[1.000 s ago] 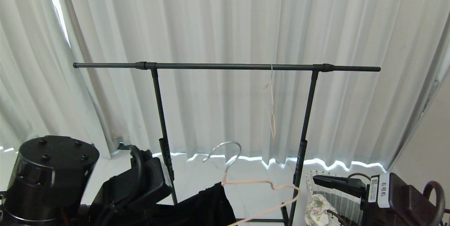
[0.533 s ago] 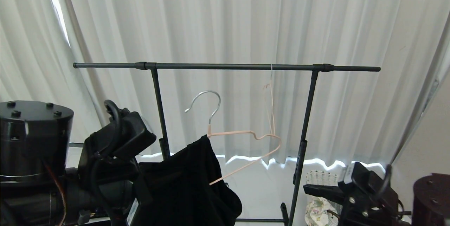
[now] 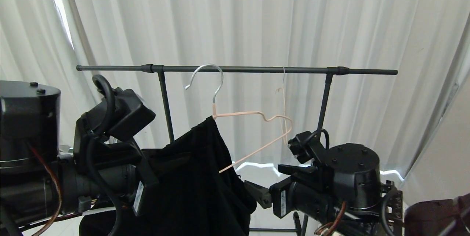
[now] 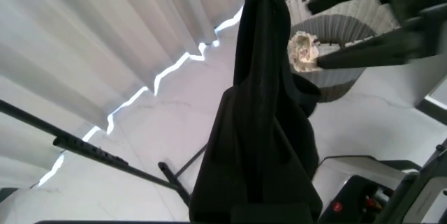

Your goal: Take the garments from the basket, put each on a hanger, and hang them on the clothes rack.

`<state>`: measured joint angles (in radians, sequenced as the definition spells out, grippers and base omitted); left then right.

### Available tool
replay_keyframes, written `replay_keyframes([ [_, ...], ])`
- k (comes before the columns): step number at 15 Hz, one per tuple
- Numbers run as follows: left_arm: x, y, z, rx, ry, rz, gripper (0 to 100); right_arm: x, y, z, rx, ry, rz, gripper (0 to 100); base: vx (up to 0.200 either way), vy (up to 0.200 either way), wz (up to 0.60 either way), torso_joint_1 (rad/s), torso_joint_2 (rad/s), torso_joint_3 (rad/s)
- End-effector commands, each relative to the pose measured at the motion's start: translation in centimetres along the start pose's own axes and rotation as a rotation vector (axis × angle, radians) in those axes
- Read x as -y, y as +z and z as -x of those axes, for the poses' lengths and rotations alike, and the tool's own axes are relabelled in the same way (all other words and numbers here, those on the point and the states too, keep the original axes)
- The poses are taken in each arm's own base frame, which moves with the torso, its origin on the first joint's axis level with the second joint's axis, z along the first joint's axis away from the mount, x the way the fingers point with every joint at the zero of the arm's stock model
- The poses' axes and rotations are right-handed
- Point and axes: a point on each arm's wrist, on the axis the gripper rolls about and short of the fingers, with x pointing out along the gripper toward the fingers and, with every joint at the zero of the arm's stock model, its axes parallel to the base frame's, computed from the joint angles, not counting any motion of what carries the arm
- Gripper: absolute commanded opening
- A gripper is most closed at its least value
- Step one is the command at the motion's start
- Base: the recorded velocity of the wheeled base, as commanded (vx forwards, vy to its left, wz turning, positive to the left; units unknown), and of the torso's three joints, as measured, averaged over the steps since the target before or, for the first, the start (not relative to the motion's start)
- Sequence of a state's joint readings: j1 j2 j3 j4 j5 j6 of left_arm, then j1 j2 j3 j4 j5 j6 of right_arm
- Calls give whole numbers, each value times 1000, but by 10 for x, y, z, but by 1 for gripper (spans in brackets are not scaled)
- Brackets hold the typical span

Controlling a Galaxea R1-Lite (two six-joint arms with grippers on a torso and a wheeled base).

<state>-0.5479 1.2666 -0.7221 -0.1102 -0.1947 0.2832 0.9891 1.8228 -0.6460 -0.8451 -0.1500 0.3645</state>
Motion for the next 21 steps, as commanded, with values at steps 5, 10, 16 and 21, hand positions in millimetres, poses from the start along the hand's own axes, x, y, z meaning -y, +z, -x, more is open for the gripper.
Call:
replay_keyframes([
  [5,-1,10,3,39,5,-9,0,6,-21,-23,-68,-50,9,100,0,0,0,0,0,0],
  [10,-2,11,4,42,6,-11,0,25,-31,-23,-101,-185,20,100,0,0,0,0,0,0],
  [16,12,-18,11,-18,-35,-10,0,89,-2,-14,-10,-456,17,100,0,0,0,0,0,0],
  [21,21,-42,11,-90,-73,-2,0,109,30,12,97,-515,11,100,0,0,0,0,0,0],
])
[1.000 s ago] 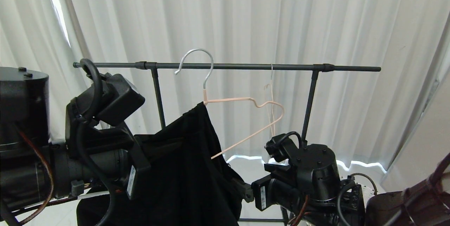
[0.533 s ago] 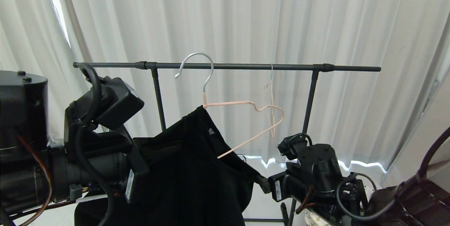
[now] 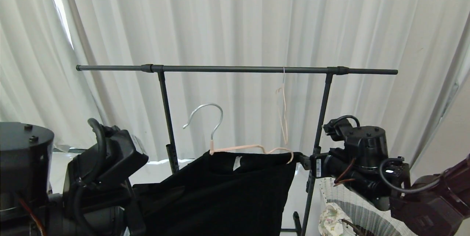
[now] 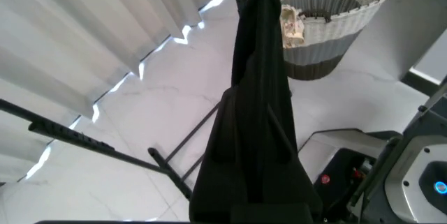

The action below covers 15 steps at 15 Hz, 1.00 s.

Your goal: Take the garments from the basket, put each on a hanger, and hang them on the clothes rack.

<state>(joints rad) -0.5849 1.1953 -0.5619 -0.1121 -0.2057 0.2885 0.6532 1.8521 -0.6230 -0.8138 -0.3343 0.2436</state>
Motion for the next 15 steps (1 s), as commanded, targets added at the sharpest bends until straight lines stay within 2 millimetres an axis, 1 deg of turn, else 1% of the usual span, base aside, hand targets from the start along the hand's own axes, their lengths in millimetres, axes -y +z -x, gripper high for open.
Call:
replay_keyframes([
  [1,3,-11,-1,-37,-10,7,0,9,19,14,69,-6,-24,100,0,0,0,0,0,0],
  [3,5,-20,-5,-75,-22,16,0,11,29,25,97,3,-30,100,0,0,0,0,0,0],
  [5,6,-27,-9,-110,-30,22,0,13,39,42,108,62,-21,100,0,0,0,0,0,0],
  [7,6,-28,-10,-119,-33,25,0,14,46,53,117,111,3,100,0,0,0,0,0,0],
  [11,6,-28,-9,-113,-25,34,0,15,52,68,125,206,121,100,0,0,0,0,0,0],
  [15,5,-24,-9,-71,-14,24,0,16,55,71,142,300,245,100,0,0,0,0,0,0],
])
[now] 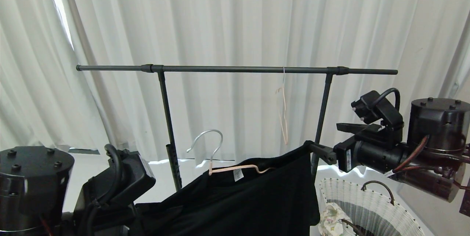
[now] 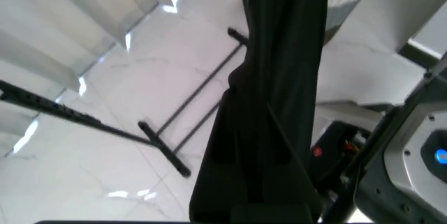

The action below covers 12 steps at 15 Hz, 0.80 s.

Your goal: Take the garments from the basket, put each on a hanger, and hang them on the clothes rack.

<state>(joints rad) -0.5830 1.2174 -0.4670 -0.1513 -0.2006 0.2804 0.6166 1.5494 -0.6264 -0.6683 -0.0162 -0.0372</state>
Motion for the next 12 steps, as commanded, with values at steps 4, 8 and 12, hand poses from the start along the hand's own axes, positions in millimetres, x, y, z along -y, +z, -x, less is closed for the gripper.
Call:
replay_keyframes([
  [4,0,1,0,10,0,-3,0,-1,8,10,-11,153,59,100,0,0,0,0,0,0],
  [8,1,1,0,14,-3,-6,0,-4,19,19,-78,313,139,100,0,0,0,0,0,0],
  [12,8,1,0,19,-36,-28,0,-7,17,18,-105,366,182,100,0,0,0,0,0,0],
])
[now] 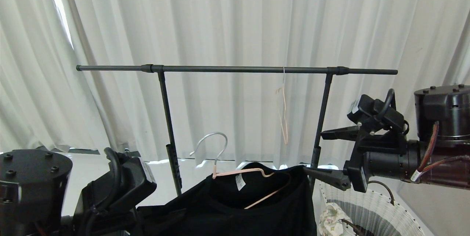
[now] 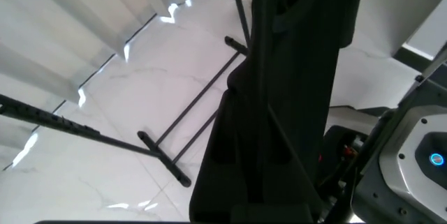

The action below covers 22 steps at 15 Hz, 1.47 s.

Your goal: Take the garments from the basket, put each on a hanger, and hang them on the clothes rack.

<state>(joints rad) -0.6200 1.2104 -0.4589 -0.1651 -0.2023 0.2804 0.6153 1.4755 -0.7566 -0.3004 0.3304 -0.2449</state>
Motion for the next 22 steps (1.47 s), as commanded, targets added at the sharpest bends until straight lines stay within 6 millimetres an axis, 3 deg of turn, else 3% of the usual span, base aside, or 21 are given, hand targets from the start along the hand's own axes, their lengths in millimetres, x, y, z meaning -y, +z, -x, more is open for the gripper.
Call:
replay_keyframes([
  [1,2,0,0,2,-10,-7,0,-2,1,2,-10,33,-3,100,0,0,0,0,0,0],
  [5,1,3,-2,32,0,-15,0,-9,-3,7,-60,149,60,100,0,0,0,0,0,0],
  [11,5,-12,-3,-5,-14,-16,0,-25,0,1,-77,272,112,100,0,0,0,0,0,0],
  [13,12,-6,-2,45,-44,-50,0,-25,-3,-5,-87,281,174,100,0,0,0,0,0,0],
  [22,43,4,-9,99,-215,-165,0,-57,0,-40,-161,385,294,100,0,0,0,0,0,0],
])
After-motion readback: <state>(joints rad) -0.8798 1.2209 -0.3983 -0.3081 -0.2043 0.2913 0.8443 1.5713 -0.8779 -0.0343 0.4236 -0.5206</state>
